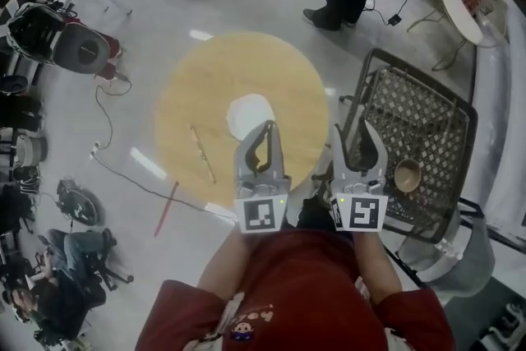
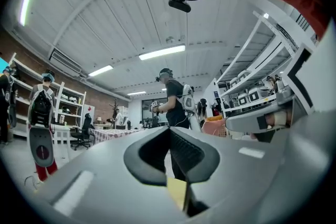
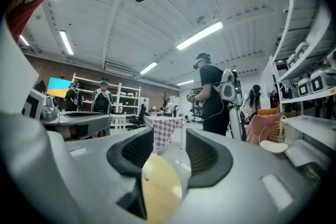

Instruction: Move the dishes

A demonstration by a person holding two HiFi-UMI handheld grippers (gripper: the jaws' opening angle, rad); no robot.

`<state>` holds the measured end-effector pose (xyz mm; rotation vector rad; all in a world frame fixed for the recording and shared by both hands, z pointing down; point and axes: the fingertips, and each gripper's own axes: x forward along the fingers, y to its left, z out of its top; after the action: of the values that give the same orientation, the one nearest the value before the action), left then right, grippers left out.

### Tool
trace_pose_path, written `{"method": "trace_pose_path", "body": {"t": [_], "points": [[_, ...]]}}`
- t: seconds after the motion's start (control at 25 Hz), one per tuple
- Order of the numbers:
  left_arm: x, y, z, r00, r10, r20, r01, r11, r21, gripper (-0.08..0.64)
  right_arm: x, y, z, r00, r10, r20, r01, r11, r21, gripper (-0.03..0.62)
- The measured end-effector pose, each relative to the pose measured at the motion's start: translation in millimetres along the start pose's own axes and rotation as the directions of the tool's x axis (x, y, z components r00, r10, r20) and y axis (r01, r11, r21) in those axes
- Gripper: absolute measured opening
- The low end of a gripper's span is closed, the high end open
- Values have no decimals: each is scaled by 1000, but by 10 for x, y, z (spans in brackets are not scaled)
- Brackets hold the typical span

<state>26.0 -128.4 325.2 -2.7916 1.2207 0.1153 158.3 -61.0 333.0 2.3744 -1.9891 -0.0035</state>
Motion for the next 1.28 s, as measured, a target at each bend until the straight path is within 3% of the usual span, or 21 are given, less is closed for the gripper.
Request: {"method": "trace_pose_path", "body": {"t": [0.24,0.6,0.96,1.28], "points": [[-175,609,-158,996,80,-49,-79,997,22,8,287,517,-112,996,75,-40,-75,997,8,179],[-324,1131,-420,984,149,-99,-148,989,20,8,577,1036,-356,984,149,-101,-149,989,9,179],[-267,1447,-774,970,143,-196,-148,989,-13,9,845,1323,-612,969,172,-179,-173,985,7,179],[-150,1493,-1230,940,79,-332,-101,994,-49,112,965,1371,-1036,940,161,-299,-149,987,63,179]]}}
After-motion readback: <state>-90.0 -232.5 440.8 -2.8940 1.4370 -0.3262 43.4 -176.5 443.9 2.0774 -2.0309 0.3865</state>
